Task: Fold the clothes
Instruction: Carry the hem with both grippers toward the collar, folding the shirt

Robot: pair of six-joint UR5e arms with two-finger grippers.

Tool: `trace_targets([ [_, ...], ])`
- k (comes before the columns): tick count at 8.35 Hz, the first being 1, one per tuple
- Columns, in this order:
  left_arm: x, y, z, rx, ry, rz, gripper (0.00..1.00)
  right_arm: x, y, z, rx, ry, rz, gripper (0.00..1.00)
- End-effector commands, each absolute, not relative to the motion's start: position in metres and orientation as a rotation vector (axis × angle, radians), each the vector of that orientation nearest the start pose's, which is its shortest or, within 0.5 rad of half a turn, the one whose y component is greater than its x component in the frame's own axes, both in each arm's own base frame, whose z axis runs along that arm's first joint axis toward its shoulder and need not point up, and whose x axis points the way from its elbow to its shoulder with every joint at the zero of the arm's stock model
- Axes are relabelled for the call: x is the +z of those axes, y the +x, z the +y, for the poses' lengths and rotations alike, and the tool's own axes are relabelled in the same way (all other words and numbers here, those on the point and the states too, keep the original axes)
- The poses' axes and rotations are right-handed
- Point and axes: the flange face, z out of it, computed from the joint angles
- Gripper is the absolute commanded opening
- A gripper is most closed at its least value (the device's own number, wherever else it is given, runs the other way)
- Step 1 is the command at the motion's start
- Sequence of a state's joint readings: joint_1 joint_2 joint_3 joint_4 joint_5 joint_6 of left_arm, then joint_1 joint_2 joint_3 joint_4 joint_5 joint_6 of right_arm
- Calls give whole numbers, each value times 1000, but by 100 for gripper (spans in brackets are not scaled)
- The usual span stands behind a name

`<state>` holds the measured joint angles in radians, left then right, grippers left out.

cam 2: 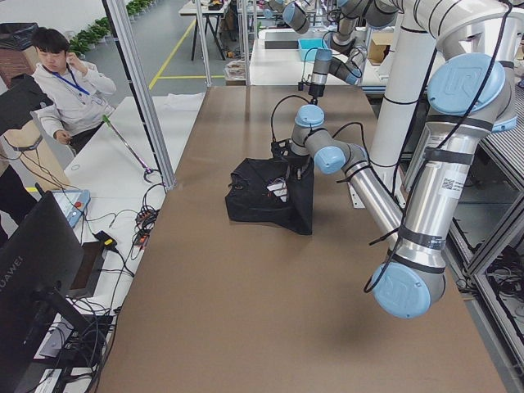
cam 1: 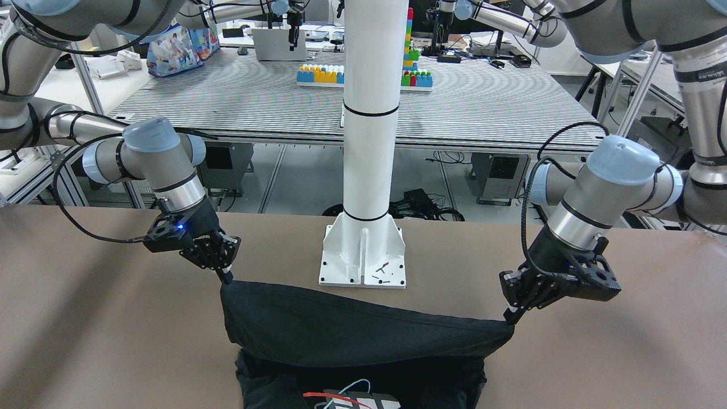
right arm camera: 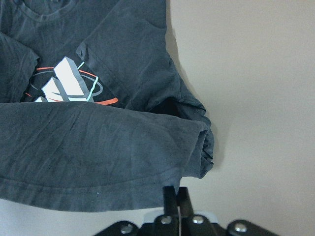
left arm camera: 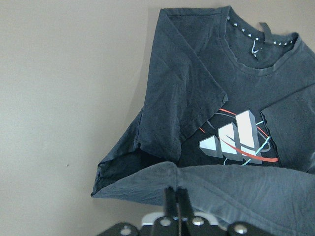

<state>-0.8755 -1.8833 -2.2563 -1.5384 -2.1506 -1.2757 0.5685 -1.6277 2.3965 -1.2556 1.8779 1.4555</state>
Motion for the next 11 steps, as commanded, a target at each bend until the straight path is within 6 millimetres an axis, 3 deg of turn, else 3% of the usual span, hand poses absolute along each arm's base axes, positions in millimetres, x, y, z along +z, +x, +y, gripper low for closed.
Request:
trace_targets([
  [1, 204, 243, -445, -296, 82, 1053, 0, 275, -288, -357, 295, 115, -1103, 0],
  [3, 203, 266, -487, -305, 77, 1023, 0, 283, -301, -400, 292, 162, -1069, 0],
  [5, 210, 298, -534, -334, 75, 971, 0, 293, -301, -429, 307, 191, -1035, 0],
  [6, 220, 315, -560, -339, 108, 953, 0, 298, -315, -446, 310, 190, -1016, 0],
  [7, 237, 330, -580, -327, 118, 958, 0, 293, -333, -466, 314, 190, -1013, 0],
  [9, 277, 357, -614, -325, 124, 958, 0, 307, -365, -496, 326, 177, -976, 0],
  [10, 293, 366, -619, -322, 123, 936, 0, 312, -376, -504, 329, 169, -959, 0],
  [11, 303, 375, -620, -310, 148, 905, 0, 333, -387, -509, 335, 143, -923, 0],
])
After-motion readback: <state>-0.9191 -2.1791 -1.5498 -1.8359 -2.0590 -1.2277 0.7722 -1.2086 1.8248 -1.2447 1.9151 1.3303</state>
